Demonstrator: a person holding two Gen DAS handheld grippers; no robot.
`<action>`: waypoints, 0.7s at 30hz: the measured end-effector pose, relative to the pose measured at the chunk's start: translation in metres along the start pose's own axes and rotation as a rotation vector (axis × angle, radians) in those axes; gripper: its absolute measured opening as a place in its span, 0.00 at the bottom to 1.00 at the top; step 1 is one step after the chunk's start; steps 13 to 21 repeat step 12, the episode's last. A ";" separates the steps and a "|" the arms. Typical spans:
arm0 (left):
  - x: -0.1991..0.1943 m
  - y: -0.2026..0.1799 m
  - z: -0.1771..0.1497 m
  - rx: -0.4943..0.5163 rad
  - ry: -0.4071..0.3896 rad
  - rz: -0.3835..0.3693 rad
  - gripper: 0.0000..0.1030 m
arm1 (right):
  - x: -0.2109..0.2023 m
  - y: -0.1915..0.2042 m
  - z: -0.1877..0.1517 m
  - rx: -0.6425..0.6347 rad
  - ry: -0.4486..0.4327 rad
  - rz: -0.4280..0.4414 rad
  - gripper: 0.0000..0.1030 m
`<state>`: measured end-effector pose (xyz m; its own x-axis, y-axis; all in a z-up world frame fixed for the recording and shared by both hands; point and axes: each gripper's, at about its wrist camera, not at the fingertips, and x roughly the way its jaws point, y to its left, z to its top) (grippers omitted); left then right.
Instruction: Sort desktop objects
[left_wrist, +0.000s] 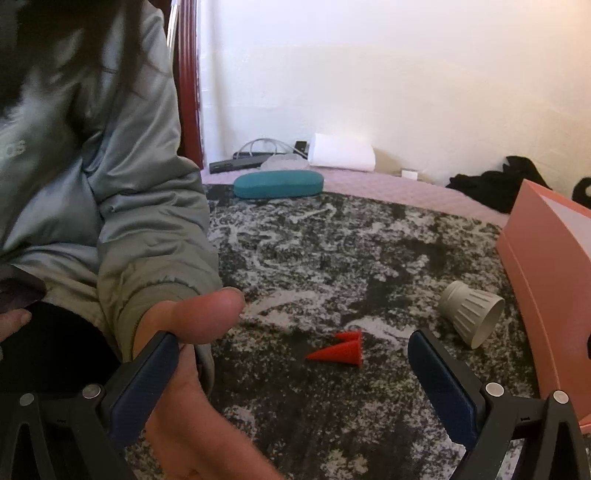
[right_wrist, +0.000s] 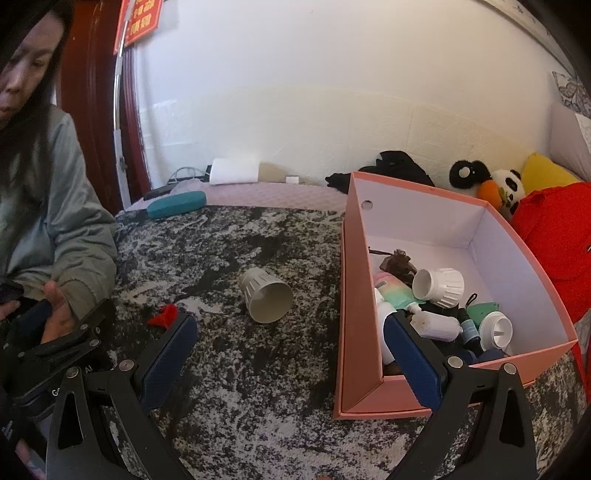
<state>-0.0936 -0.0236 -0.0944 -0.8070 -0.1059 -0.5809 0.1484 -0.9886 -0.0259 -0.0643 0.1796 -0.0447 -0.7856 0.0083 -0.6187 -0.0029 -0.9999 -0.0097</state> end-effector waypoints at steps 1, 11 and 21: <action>0.000 0.000 0.000 0.002 -0.002 0.004 0.99 | 0.000 0.000 0.000 -0.002 0.001 0.000 1.00; -0.005 -0.001 0.001 0.017 -0.016 -0.007 0.99 | 0.003 0.005 -0.002 -0.022 0.017 0.000 1.00; -0.005 -0.002 0.001 0.022 -0.018 -0.010 0.99 | 0.004 0.006 -0.002 -0.023 0.017 0.000 1.00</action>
